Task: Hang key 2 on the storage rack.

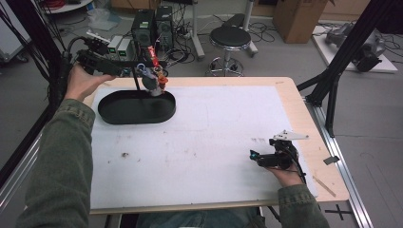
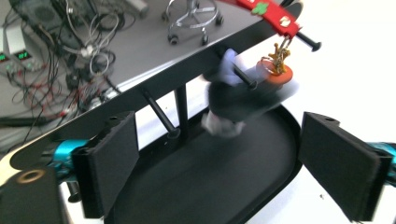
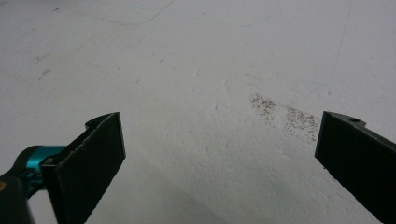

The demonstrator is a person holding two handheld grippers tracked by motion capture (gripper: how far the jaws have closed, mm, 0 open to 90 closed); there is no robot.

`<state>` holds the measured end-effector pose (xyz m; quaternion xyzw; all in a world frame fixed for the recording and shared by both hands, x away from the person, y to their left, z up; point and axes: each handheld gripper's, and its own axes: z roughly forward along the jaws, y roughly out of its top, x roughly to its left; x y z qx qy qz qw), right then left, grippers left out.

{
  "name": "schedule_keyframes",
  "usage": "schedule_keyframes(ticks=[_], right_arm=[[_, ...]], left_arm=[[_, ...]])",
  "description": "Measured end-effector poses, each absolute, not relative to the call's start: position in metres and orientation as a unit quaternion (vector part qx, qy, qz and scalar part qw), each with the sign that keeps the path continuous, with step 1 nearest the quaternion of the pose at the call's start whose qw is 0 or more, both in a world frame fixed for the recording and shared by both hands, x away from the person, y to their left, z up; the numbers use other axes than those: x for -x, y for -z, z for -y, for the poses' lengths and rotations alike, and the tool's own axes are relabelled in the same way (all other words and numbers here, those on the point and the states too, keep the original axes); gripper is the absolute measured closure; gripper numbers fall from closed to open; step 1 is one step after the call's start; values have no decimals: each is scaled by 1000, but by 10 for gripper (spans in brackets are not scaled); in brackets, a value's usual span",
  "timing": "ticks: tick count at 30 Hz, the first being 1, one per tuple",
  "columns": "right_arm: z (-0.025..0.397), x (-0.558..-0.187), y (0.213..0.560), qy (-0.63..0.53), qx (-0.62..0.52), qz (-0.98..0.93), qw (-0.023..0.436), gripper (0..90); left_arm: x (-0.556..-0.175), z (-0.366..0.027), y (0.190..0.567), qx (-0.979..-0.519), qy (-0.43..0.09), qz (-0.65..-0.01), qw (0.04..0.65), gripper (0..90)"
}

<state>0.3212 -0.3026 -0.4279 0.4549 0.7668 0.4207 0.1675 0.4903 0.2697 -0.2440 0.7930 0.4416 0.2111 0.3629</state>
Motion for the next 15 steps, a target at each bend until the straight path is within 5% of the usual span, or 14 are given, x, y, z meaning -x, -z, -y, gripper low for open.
schedule_keyframes(ticks=[15], right_arm=[[303, -321, 427, -427, -458, -761, 171, 8]], left_arm=[[-460, -282, 257, -777, -216, -445, 389, 17]])
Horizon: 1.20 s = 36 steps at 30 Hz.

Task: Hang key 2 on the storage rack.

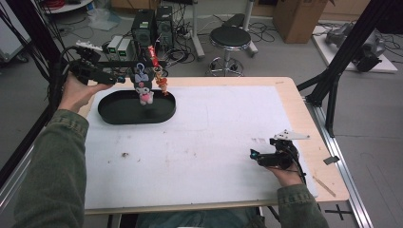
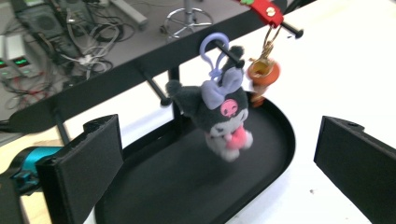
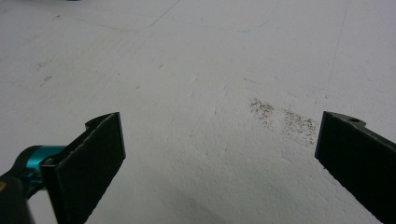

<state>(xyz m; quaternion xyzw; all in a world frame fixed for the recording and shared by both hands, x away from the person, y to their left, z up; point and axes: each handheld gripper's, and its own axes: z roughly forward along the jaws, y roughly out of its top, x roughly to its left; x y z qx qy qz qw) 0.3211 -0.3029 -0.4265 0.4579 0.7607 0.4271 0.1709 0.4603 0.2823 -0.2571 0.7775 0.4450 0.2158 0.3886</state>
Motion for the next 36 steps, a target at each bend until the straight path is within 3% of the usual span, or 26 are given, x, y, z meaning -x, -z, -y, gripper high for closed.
schedule_keyframes(ticks=[15, 36], right_arm=[[302, -323, 426, -432, -459, -758, 167, 8], [309, -321, 425, -445, -469, -742, 177, 8]], left_arm=[[-423, -298, 277, -776, -210, -439, 401, 18], [-383, -290, 318, -775, -202, -433, 415, 17]])
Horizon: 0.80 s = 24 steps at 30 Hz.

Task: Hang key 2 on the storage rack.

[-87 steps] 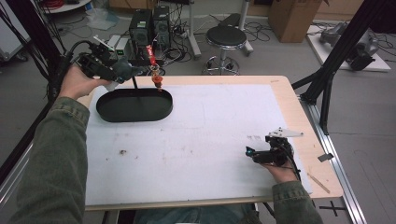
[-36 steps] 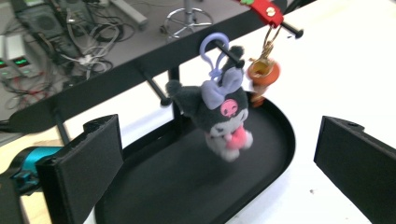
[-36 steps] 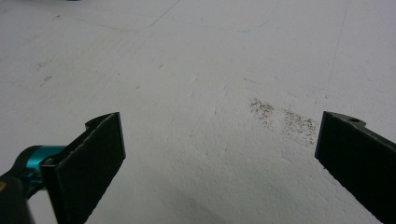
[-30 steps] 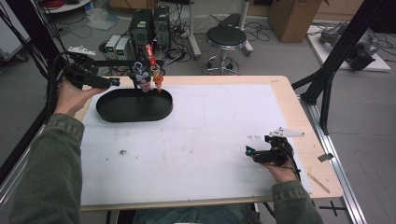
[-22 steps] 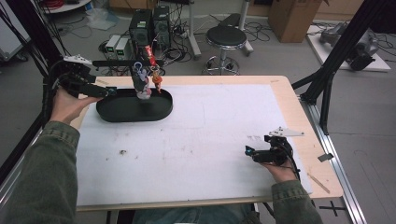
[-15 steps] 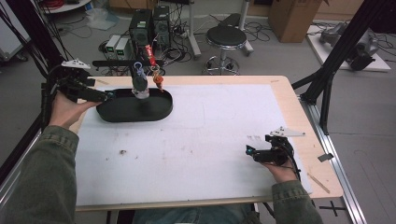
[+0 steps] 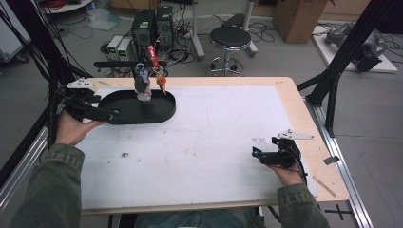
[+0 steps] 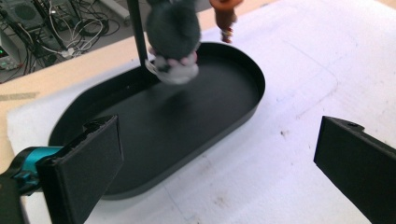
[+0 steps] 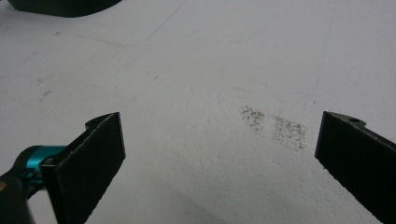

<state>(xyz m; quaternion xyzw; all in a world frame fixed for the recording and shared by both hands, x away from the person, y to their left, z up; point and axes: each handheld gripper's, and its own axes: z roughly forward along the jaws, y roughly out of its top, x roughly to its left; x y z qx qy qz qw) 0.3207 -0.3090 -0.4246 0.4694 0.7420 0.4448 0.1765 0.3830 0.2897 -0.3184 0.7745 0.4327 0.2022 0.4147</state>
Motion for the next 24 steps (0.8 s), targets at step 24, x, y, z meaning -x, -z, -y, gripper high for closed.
schedule_keyframes(ticks=[24], right_arm=[[311, -320, 424, -451, -478, -732, 182, 8]], left_arm=[[-335, -310, 380, -742, -211, -468, 431, 18]])
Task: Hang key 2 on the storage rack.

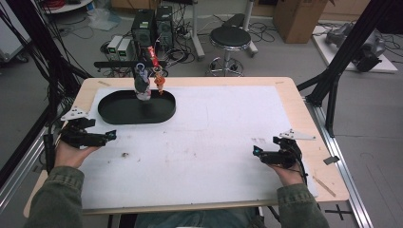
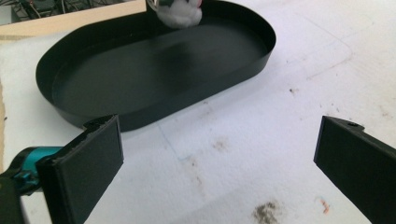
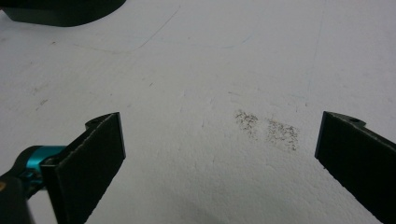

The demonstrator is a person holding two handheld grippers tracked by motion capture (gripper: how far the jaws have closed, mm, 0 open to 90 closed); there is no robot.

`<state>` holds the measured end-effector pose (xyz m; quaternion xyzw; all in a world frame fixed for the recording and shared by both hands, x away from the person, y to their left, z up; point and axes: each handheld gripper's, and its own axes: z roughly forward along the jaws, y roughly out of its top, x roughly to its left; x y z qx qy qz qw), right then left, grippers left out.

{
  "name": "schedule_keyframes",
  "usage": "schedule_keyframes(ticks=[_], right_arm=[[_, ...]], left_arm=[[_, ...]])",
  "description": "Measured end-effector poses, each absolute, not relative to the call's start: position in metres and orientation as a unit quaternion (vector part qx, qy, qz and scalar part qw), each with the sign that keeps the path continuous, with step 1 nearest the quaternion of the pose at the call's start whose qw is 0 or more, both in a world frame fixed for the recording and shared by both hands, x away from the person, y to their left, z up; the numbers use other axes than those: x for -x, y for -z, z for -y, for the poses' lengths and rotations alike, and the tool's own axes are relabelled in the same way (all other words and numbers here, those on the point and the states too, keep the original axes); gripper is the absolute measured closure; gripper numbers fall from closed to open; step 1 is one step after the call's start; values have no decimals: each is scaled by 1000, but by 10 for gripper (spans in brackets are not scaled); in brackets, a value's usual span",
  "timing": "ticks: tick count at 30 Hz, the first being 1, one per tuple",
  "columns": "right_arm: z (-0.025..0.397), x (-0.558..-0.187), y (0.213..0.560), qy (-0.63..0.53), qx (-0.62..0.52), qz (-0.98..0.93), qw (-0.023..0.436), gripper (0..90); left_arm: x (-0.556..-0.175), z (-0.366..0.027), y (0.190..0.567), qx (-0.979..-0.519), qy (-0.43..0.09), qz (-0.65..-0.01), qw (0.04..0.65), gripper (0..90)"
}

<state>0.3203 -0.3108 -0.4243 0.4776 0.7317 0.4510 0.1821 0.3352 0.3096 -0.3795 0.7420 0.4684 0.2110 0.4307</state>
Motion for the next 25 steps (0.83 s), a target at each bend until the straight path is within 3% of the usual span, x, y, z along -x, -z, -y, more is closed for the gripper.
schedule_keyframes(ticks=[25], right_arm=[[307, -324, 426, -449, -470, -738, 182, 8]], left_arm=[[-275, -328, 426, -714, -217, -480, 462, 18]])
